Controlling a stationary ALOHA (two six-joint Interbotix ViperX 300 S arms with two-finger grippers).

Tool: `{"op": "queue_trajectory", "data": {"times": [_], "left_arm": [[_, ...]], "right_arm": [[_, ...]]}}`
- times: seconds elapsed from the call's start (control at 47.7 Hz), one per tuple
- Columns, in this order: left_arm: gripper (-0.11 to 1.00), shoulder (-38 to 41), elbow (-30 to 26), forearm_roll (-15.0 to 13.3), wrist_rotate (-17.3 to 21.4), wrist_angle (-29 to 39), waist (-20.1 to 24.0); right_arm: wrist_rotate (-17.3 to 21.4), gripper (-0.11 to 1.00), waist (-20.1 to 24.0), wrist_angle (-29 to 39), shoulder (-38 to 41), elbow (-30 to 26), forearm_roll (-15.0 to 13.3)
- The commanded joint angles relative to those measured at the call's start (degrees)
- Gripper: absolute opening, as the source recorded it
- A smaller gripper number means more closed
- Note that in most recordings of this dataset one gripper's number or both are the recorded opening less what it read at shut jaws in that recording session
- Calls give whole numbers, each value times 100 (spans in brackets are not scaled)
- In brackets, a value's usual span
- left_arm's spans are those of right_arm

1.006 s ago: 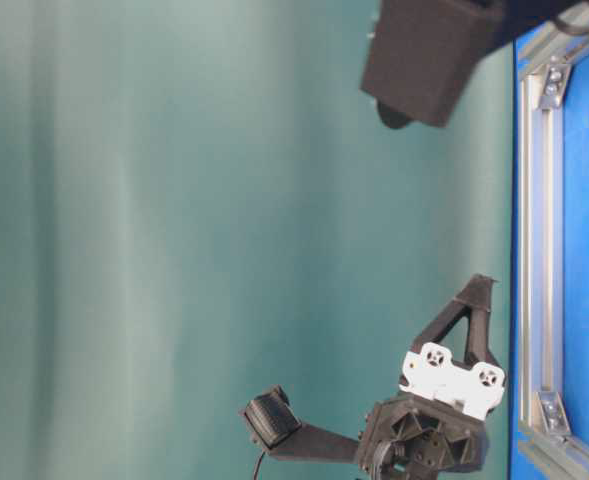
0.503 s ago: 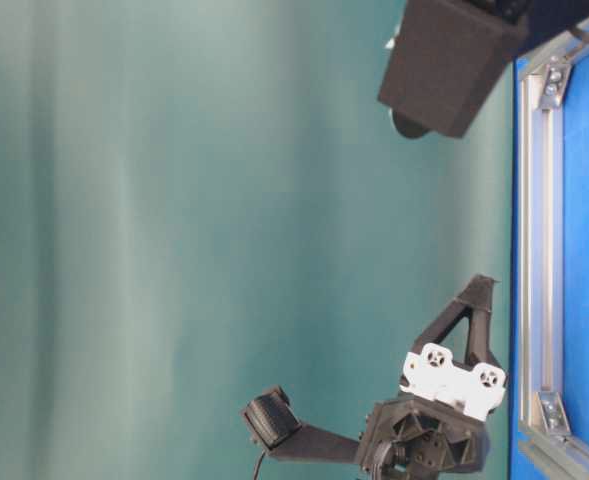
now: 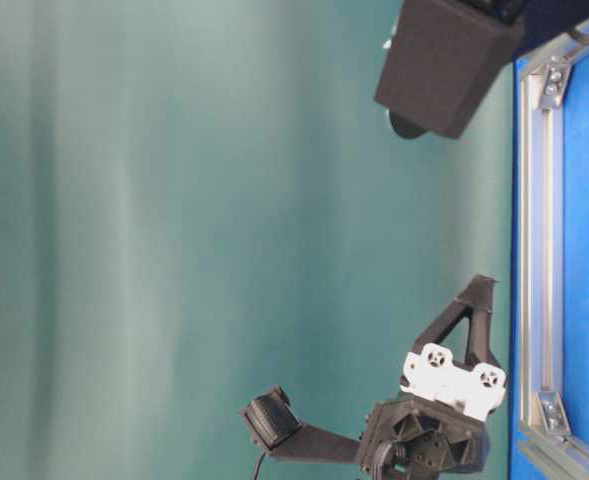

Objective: Insert the wire through the string loop located on the left side.
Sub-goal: 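Lift the black cable plug upright with the right gripper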

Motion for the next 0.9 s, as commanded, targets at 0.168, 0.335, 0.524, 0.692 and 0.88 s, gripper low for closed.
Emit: {"op": "queue_trajectory", "data": {"times": [0.168,0.335,0.524,0.692,0.88], "left_arm": [[0,-202,-35,18,0,-18,-9],[0,-202,-26,18,-26,-9,-9],[0,-202,-26,18,-79,-9,-18],[0,-211,-18,18,-79,-9,-18],[0,-211,-18,18,-79,-9,-18]], "right_arm": [[9,0,35,246,-510,-44,-9],[0,0,26,800,-1028,-26,-9],[0,0,35,1283,-1547,-9,-9],[0,0,44,1380,-1775,26,-9],[-18,0,44,1380,-1784,35,-18]]}}
